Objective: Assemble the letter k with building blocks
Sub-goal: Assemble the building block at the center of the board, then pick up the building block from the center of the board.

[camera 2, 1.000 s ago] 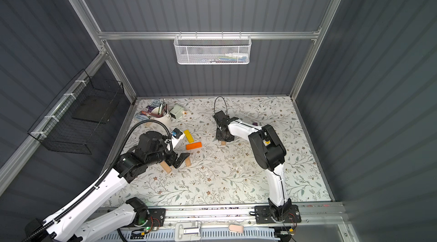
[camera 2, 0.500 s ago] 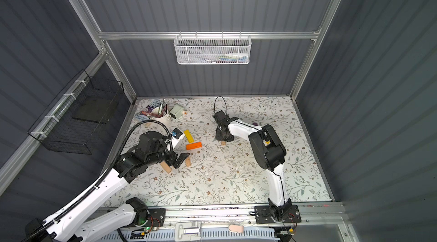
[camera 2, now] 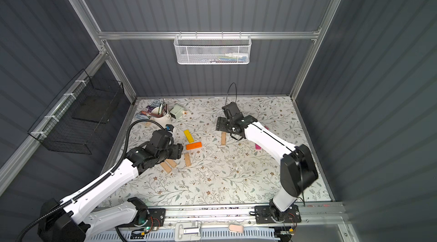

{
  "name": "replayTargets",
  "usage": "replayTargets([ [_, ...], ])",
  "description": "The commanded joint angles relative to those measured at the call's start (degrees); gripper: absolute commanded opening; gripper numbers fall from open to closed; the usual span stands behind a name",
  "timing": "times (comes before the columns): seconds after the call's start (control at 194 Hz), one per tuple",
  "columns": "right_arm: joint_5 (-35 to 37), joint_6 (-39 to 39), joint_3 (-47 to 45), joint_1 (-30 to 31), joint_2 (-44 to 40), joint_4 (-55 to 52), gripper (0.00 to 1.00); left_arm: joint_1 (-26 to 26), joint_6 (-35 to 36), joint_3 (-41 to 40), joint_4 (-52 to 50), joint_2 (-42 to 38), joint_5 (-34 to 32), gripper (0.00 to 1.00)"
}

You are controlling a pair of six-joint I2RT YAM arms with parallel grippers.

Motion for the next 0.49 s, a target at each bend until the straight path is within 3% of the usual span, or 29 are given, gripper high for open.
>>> replayTargets([
  [0.0, 2.0, -2.3, -5.8, 0.1, -7.0, 3.7, 0.92, 0.0, -15.0, 2.5, -4.6, 4.0, 0.9, 0.66],
  [0.072, 2.1, -3.5, -8.9, 0.1, -11.5, 5.1, 0.99, -0.5, -17.3, 2.5, -3.6, 7.3, 3.7, 0.6],
  [0.314, 1.8, -5.5, -12.4, -0.2, -18.6, 2.9, 0.99, -6.6, -19.3, 5.0, -1.4, 18.1, 0.3, 0.53],
  [0.484, 2.3, -5.7, -13.1, -0.3, -19.7, 2.1, 0.99, -7.8, -18.9, 6.4, -0.4, 23.7, -1.2, 0.51],
])
